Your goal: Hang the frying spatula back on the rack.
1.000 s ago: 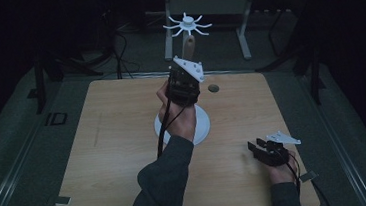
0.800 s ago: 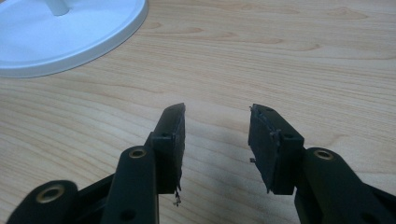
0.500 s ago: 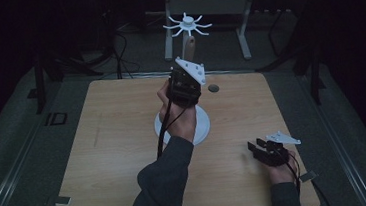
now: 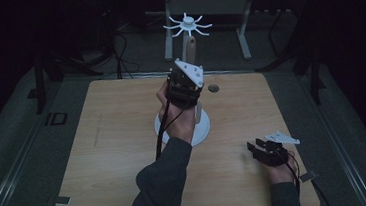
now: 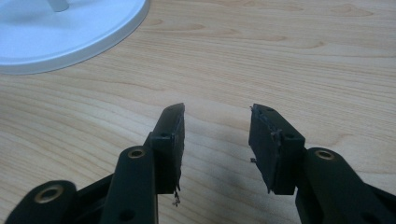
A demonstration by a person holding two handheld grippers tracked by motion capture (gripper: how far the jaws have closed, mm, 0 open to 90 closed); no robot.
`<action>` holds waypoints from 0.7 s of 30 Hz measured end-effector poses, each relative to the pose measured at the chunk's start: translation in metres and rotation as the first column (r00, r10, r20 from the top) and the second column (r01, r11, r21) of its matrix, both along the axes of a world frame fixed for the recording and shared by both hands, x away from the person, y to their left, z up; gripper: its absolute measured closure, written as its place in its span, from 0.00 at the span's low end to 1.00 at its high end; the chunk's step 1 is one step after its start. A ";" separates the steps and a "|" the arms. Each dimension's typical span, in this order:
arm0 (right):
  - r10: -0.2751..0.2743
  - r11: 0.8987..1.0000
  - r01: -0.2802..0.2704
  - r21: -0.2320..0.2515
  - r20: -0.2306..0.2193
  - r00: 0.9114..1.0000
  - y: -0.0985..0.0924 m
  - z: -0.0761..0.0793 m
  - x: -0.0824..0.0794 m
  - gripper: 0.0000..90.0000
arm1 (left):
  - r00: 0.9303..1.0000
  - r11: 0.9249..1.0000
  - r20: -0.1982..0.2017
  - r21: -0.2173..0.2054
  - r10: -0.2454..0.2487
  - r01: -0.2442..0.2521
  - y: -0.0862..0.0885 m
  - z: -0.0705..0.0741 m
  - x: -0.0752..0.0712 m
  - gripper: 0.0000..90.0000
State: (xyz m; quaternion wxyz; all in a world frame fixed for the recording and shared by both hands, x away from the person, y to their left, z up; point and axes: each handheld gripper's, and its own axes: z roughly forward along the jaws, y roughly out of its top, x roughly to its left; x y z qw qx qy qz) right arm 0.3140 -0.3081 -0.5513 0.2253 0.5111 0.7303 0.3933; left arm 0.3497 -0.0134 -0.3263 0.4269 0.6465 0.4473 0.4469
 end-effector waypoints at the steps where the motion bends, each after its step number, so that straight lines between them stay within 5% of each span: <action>1: -0.001 1.000 0.001 0.000 0.001 1.000 0.000 0.000 0.000 0.62 | 1.000 1.000 0.000 -0.001 -0.005 0.005 0.000 0.000 0.000 0.62; 21: 0.002 1.000 -0.002 -0.002 0.004 1.000 0.001 0.000 -0.001 0.61 | 0.997 0.997 0.040 -0.037 -0.060 0.061 0.009 0.001 -0.008 0.46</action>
